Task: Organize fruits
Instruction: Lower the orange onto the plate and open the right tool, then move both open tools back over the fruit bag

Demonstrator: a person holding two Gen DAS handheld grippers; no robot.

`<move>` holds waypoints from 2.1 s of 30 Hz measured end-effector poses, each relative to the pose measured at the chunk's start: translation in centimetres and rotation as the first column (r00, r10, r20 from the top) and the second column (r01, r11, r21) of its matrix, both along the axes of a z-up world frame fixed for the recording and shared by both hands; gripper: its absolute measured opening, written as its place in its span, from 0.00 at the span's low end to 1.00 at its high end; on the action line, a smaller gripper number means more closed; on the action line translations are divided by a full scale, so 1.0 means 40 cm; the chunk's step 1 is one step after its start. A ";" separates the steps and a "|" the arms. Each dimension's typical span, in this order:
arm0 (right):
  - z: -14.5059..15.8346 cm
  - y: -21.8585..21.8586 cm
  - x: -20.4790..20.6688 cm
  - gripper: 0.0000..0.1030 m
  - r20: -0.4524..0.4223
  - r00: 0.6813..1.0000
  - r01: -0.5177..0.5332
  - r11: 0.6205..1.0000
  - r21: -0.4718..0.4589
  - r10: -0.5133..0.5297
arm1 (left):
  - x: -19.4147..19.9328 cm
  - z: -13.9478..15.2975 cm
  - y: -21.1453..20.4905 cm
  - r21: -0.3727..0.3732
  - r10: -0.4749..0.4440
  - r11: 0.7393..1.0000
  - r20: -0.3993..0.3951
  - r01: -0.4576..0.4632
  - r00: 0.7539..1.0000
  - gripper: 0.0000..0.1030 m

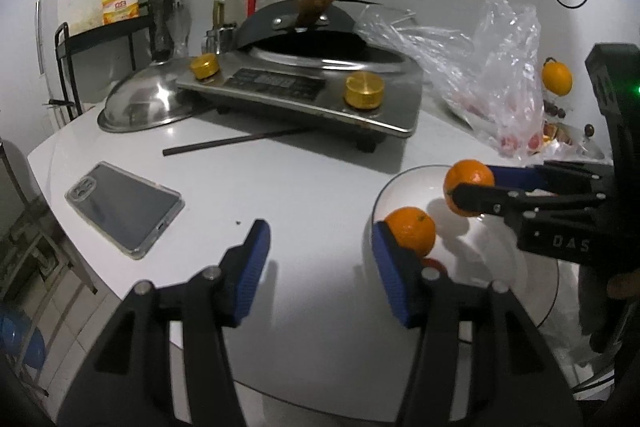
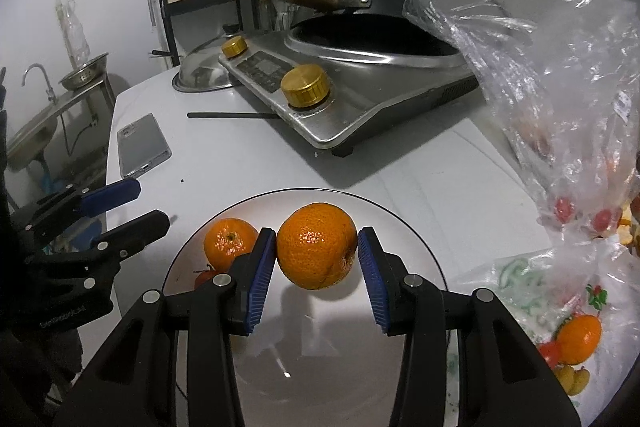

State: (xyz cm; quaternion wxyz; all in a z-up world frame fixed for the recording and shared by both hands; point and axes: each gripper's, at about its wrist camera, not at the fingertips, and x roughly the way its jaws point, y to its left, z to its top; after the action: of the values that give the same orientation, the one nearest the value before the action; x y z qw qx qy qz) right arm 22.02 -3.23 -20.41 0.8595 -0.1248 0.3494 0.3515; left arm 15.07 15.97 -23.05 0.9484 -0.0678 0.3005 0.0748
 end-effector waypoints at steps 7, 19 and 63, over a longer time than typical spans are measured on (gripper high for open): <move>-0.019 0.021 0.032 0.44 -0.037 0.999 0.025 1.000 -0.002 -0.025 | 0.007 -0.015 0.024 -0.013 0.014 1.000 -0.012 -0.014 1.000 0.53; -0.035 0.060 0.049 0.44 -0.063 0.997 0.032 0.999 -0.038 -0.035 | 0.012 -0.030 0.041 -0.019 0.016 1.000 -0.018 -0.017 1.000 0.53; 0.092 -0.139 -0.080 0.44 0.036 0.996 0.077 0.996 0.050 -0.079 | -0.070 0.081 -0.159 0.042 -0.097 0.995 0.041 0.095 0.994 0.53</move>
State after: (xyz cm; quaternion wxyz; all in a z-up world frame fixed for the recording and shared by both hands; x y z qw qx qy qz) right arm 18.81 -8.79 -16.72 0.8819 -0.0969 0.3287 0.3238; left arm 12.28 9.61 -19.81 0.9583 -0.0362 0.2813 0.0337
